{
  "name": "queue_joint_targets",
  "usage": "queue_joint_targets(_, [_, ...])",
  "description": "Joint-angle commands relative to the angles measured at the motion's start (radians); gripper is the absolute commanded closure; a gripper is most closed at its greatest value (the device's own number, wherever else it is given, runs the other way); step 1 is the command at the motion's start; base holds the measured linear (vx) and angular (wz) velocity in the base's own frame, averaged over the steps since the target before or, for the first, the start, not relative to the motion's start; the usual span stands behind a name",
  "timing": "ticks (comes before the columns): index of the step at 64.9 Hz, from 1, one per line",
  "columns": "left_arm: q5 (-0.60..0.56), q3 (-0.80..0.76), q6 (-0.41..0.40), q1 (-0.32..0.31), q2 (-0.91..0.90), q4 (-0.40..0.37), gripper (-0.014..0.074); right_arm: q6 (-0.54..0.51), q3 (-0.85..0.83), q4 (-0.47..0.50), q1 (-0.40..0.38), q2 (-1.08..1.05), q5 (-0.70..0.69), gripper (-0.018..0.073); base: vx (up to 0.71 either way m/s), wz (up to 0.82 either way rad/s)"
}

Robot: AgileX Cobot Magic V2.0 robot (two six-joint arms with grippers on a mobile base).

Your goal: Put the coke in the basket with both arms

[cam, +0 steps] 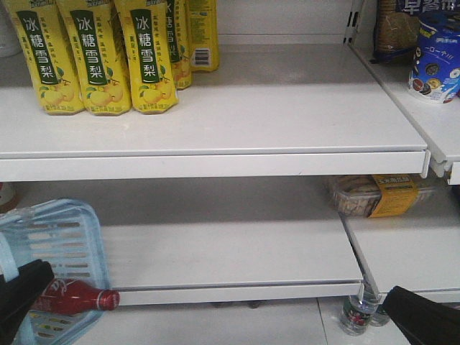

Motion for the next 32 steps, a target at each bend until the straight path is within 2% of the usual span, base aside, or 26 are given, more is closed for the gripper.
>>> queue_joint_targets(1, [-0.134, 0.014, 0.156, -0.003, -0.054, -0.015, 0.0603, -0.004, -0.027, -0.038, -0.001, 0.007, 0.023, 0.0564, 0.00, 0.00])
queue_joint_targets(7, [-0.148, 0.083, 0.153, -0.003, -0.119, -0.015, 0.0603, -0.004, -0.027, -0.038, -0.001, 0.007, 0.023, 0.0564, 0.00, 0.00])
queue_joint_targets(23, [-0.145, 0.231, 0.024, -0.003, -0.280, -0.015, 0.0603, -0.004, -0.027, -0.038, -0.001, 0.007, 0.023, 0.0564, 0.00, 0.00])
queue_joint_targets(27, [-0.060, 0.226, 0.016, -0.002, -0.307, -0.015, 0.0603, -0.004, -0.027, -0.038, -0.001, 0.007, 0.023, 0.0564, 0.00, 0.00])
queue_joint_targets(32, [-0.019, 0.227, 0.022, 0.002, -0.337, -0.009, 0.0603, -0.004, -0.027, -0.038, -0.001, 0.007, 0.023, 0.0564, 0.00, 0.00])
